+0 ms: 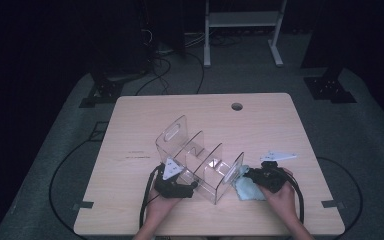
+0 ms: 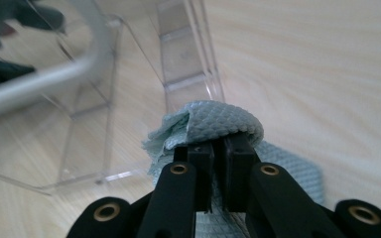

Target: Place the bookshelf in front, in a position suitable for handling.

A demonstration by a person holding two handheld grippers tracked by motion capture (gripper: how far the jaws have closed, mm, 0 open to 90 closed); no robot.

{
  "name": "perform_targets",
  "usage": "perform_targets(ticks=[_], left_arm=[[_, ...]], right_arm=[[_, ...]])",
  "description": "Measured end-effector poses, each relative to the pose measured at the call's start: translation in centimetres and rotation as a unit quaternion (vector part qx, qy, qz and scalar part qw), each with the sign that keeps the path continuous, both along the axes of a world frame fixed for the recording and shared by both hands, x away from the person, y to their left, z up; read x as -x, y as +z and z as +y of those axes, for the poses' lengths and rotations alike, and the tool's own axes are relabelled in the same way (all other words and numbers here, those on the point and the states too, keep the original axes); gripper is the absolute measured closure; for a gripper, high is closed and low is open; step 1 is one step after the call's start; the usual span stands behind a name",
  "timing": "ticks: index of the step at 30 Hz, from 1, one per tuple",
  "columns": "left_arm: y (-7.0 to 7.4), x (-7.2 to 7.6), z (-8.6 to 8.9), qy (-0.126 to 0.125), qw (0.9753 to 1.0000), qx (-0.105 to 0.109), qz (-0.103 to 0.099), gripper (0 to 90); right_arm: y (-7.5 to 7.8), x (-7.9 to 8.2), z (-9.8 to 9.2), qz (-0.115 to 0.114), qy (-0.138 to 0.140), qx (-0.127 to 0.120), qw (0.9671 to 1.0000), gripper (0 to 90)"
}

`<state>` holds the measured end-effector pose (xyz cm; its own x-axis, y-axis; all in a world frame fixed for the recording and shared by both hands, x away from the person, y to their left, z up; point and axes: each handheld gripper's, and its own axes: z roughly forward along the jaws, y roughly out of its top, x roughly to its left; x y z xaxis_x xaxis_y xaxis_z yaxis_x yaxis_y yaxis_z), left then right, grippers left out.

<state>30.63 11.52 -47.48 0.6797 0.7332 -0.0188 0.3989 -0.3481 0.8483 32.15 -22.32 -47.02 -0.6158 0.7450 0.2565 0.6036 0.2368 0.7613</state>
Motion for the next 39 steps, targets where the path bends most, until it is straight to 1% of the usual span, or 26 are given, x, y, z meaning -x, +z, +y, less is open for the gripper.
perform_targets(ticks=[1, 2, 4, 6, 7, 8, 10, 12, 13, 14, 15, 18, 20, 23, 25, 26, 28, 31, 32, 34, 37, 38, 39], left_arm=[[0.0, 0.0, 0.0, 0.000, 1.0000, 0.000, 0.000, 8.4], [0.0, 0.0, 0.0, 0.000, 1.0000, 0.000, -0.001, 8.4], [0.0, 0.0, 0.0, 0.000, 1.0000, 0.001, -0.001, 8.4], [0.0, 0.0, 0.0, 0.000, 1.0000, 0.001, -0.001, 8.4], [0.0, 0.0, 0.0, 0.000, 1.0000, 0.001, -0.001, 8.4], [0.0, 0.0, 0.0, 0.000, 1.0000, 0.001, -0.001, 8.4], [0.0, 0.0, 0.0, 0.000, 1.0000, 0.000, -0.001, 8.4], [0.0, 0.0, 0.0, 0.000, 1.0000, -0.002, -0.001, 8.4], [0.0, 0.0, 0.0, -0.001, 1.0000, -0.002, 0.000, 8.4], [0.0, 0.0, 0.0, 0.000, 1.0000, 0.000, 0.000, 8.4], [0.0, 0.0, 0.0, -0.001, 1.0000, 0.000, 0.000, 8.4], [0.0, 0.0, 0.0, 0.000, 1.0000, -0.001, 0.001, 8.4], [0.0, 0.0, 0.0, -0.001, 1.0000, -0.002, 0.002, 8.4], [0.1, 0.0, 0.0, -0.001, 1.0000, -0.002, 0.001, 8.4], [0.1, 0.0, 0.0, -0.001, 1.0000, -0.003, 0.001, 8.4], [0.1, 0.0, 0.0, -0.001, 1.0000, -0.002, 0.002, 8.4], [0.0, 0.0, 0.0, -0.001, 1.0000, -0.002, 0.002, 8.4], [0.1, 0.0, 0.0, -0.002, 1.0000, -0.002, 0.002, 8.4], [0.0, 0.0, 0.0, -0.001, 1.0000, -0.002, 0.002, 8.4], [0.1, 0.0, -0.1, -0.001, 1.0000, -0.002, 0.001, 8.4], [0.1, 0.0, -0.1, -0.002, 1.0000, -0.003, 0.000, 8.4], [0.1, 0.0, -0.1, -0.002, 1.0000, -0.003, 0.002, 8.4], [0.1, 0.0, 0.0, -0.003, 1.0000, -0.002, 0.002, 8.4]], right_arm=[[-0.2, -0.1, 0.0, 0.005, -0.002, 0.003, 1.0000, 84.8], [-0.1, -0.1, 0.0, 0.004, -0.002, 0.000, 1.0000, 84.8], [1.0, 0.2, -0.1, -0.016, -0.003, -0.008, 0.9998, 84.8], [2.4, 0.7, -0.1, -0.045, -0.002, -0.022, 0.9988, 84.8], [3.0, 0.8, -0.1, -0.052, -0.001, -0.028, 0.9983, 84.8], [3.2, 0.8, -0.1, -0.057, 0.001, -0.030, 0.9979, 84.7], [2.7, 0.6, -0.1, -0.052, 0.003, -0.027, 0.9983, 84.6], [1.6, 0.4, -0.2, -0.036, 0.003, -0.024, 0.9991, 84.6], [1.3, 0.3, -0.2, -0.026, 0.002, -0.020, 0.9995, 84.6], [1.1, 0.3, -0.1, -0.021, 0.002, -0.016, 0.9996, 84.6], [1.4, 0.3, -0.1, -0.026, 0.003, -0.016, 0.9995, 84.7], [2.9, 0.6, 0.2, -0.051, 0.002, -0.014, 0.9986, 84.6], [3.3, 0.7, 0.1, -0.062, 0.001, -0.020, 0.9979, 84.6], [2.5, 0.5, -0.3, -0.047, 0.003, -0.038, 0.9982, 84.7], [1.8, 0.2, -0.4, -0.030, 0.003, -0.038, 0.9988, 84.7], [1.8, 0.2, -0.4, -0.030, 0.003, -0.037, 0.9989, 84.7], [2.6, 0.4, -0.4, -0.043, 0.000, -0.038, 0.9983, 84.7], [4.4, 0.9, -0.6, -0.074, -0.003, -0.057, 0.9956, 84.7], [4.6, 0.8, -0.6, -0.074, -0.002, -0.058, 0.9956, 84.7], [4.0, 0.7, -0.5, -0.067, -0.002, -0.053, 0.9963, 84.7], [2.2, 0.3, -0.6, -0.037, -0.004, -0.045, 0.9983, 84.7], [2.0, 0.3, -0.6, -0.033, -0.004, -0.044, 0.9985, 84.7], [2.2, 0.4, -0.6, -0.037, -0.005, -0.048, 0.9981, 84.7]])
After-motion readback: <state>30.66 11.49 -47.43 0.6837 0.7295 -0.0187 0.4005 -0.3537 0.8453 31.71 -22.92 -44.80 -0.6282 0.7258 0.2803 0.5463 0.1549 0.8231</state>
